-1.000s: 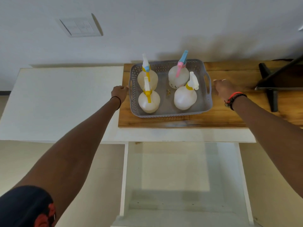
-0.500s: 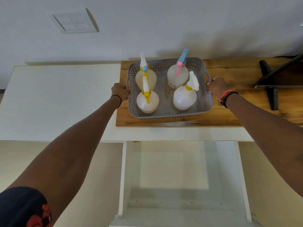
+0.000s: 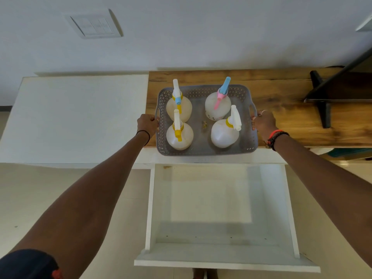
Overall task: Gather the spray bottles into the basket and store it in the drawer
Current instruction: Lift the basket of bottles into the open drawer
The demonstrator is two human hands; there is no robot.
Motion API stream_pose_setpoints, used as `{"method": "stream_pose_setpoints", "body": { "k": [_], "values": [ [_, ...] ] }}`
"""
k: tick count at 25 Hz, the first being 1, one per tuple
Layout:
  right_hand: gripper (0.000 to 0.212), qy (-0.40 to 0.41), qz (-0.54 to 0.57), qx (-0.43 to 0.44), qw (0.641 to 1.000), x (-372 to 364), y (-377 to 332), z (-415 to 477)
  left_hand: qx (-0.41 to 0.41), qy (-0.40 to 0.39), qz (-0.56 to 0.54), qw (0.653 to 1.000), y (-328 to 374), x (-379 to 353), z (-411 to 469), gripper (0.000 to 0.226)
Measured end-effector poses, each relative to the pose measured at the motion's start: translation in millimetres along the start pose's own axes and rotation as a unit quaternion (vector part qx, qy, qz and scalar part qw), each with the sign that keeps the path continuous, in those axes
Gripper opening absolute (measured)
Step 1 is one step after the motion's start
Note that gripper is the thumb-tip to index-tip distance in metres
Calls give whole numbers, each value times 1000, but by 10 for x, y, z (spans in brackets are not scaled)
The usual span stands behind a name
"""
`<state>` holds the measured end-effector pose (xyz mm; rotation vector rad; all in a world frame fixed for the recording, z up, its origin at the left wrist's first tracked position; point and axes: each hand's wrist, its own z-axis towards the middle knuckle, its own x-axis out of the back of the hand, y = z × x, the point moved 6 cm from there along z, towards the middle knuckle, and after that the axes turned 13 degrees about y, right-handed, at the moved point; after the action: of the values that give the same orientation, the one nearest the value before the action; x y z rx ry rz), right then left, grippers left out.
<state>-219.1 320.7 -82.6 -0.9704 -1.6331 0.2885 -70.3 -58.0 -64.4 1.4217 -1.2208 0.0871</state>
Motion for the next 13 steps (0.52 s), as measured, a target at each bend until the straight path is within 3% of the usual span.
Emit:
{"method": "stream_pose_setpoints", "body": {
  "k": [5,13],
  "values": [
    [25,15,-13,5,1000,216,274,-423,-35,-2,34,999,-178,94,-446,16],
    [27,12,-10,-35,999,603,816,-1191,11,-6,0,1000,-605,284,-1286,25]
  ]
}}
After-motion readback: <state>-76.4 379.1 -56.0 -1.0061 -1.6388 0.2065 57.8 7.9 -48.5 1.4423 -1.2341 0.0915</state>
